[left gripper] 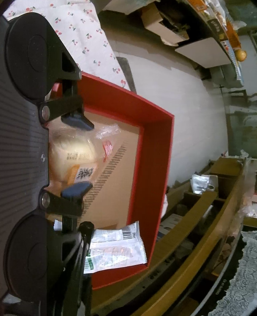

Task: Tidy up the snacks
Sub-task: 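Carry the bun and white bar into the red box and release both, then withdraw both tools from the red box back toward the snack pile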

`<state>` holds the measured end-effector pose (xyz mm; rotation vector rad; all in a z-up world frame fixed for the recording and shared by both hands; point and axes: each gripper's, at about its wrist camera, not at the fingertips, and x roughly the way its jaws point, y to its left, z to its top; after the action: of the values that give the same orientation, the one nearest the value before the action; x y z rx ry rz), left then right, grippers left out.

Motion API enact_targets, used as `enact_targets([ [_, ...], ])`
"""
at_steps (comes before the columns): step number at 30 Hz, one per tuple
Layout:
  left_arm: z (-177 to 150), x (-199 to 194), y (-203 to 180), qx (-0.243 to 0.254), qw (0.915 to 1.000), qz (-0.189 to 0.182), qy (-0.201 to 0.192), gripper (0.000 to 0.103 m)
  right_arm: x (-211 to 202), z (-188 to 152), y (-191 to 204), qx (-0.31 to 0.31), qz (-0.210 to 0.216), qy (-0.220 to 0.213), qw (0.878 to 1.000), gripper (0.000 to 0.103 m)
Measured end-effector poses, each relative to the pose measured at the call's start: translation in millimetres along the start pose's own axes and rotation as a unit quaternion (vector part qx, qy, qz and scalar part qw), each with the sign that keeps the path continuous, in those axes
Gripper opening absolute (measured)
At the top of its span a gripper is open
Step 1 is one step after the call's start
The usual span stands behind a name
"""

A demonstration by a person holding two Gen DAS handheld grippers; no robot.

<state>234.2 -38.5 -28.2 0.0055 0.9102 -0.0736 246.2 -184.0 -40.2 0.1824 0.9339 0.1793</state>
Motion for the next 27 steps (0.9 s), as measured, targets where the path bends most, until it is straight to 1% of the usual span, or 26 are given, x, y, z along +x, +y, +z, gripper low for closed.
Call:
enact_targets([
  [2, 0, 0, 2, -0.005, 1.0000, -0.004, 0.002, 0.064, 2, 0, 1, -0.002, 0.000, 0.004, 1.000, 0.047],
  [6, -2, -3, 2, -0.001, 1.0000, 0.002, 0.000, 0.065, 1, -1, -1, 0.000, -0.006, 0.000, 1.000, 0.048],
  [8, -3, -4, 2, -0.001, 1.0000, 0.005, 0.002, 0.069, -2, -1, -1, 0.001, -0.005, -0.003, 1.000, 0.050],
  [13, -4, -10, 2, 0.002, 0.9999, 0.011, -0.004, 0.075, -8, -2, 4, -0.006, -0.012, -0.012, 1.000, 0.050],
  [20, -4, -25, 1, 0.004, 0.9997, 0.014, -0.019, 0.079, -23, -2, 7, -0.004, -0.009, -0.028, 1.000, 0.051],
  [27, -9, -44, 1, 0.008, 0.9992, 0.018, -0.034, 0.079, -45, -6, 12, -0.009, -0.007, -0.049, 0.999, 0.051],
])
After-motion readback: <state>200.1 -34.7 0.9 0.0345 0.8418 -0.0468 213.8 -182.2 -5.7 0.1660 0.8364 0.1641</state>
